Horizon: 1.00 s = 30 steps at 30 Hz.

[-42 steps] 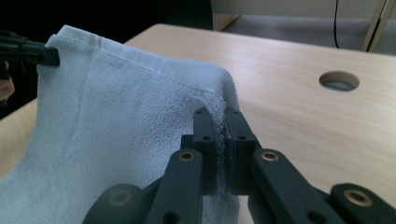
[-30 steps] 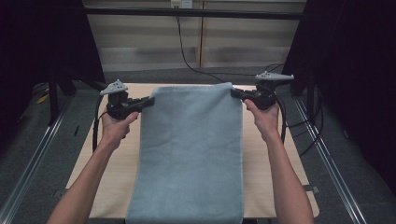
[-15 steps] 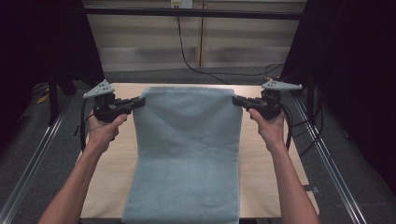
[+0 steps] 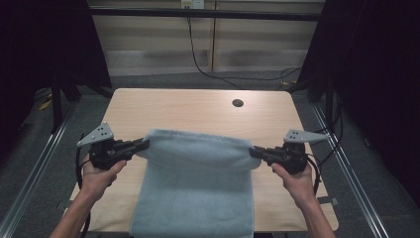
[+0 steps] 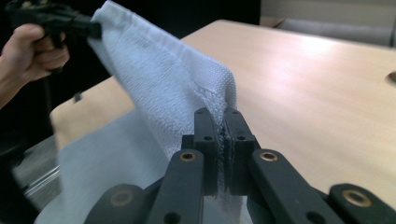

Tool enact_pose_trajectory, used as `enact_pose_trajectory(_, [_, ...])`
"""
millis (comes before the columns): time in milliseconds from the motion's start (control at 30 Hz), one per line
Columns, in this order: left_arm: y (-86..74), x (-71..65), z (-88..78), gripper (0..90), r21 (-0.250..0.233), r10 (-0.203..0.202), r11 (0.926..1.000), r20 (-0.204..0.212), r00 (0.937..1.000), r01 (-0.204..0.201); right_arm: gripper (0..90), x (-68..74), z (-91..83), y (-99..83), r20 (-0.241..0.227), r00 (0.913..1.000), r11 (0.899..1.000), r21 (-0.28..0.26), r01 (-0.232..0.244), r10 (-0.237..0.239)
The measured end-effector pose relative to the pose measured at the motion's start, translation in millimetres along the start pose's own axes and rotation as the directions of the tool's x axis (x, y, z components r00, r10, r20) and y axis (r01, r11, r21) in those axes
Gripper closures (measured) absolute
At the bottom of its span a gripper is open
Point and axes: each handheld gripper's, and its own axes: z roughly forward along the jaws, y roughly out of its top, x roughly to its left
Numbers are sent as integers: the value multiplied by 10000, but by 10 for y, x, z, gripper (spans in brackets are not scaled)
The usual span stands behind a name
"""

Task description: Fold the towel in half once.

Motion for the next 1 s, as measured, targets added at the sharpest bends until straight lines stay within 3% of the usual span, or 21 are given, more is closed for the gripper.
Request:
enact_pose_trajectory(100, [-219,-63,-36,848,517,-242,9984,256,9994,228,867,124,-26,-182,-94,10000,9995,328,6,-3])
enact_pose_trajectory(200, [-516,-116,-9,848,1310,-500,9904,346,9981,451,867,182,44,-432,-175,9996,9946,1018,-206,225])
enact_pose_trajectory(267, [-700,-116,1,847,1685,-524,9845,197,9984,484,867,201,116,-630,-212,9982,9872,1508,-526,564])
enact_pose_trajectory(333, [-843,-105,13,847,1970,-1052,9756,319,9939,969,866,211,183,-821,-295,9962,9784,1927,-749,821])
enact_pose_trajectory(467, [-1022,-207,44,846,2595,-1060,9619,650,9922,858,866,259,215,-1002,-163,9946,9632,2512,-955,1029])
enact_pose_trajectory(533, [-1081,-237,23,846,2802,-1291,9544,767,9887,1029,866,292,199,-1049,-199,9940,9643,2456,-990,1071])
enact_pose_trajectory(567, [-1119,-255,12,845,2946,-1420,9493,897,9858,1099,866,320,203,-1078,-132,9946,9593,2655,-961,1033])
enact_pose_trajectory(667, [-1261,-299,17,843,3703,-1253,9250,837,9886,859,863,360,282,-1185,144,9979,9342,3508,-646,636])
enact_pose_trajectory(700, [-1283,-299,24,843,3693,-1261,9252,828,9886,871,864,361,306,-1204,73,9980,9295,3637,-608,624])
enact_pose_trajectory(800, [-1277,-296,81,844,3702,-1196,9250,710,9903,851,868,317,338,-1214,168,9975,9288,3639,-702,688])
enact_pose_trajectory(900, [-1244,-240,185,845,3552,-921,9329,752,9929,596,872,214,363,-1200,393,9977,9351,3484,-650,547])
enact_pose_trajectory(1000, [-1168,-147,339,846,3471,-771,9360,429,9961,575,872,55,436,-1126,880,9958,9417,3321,-541,262])
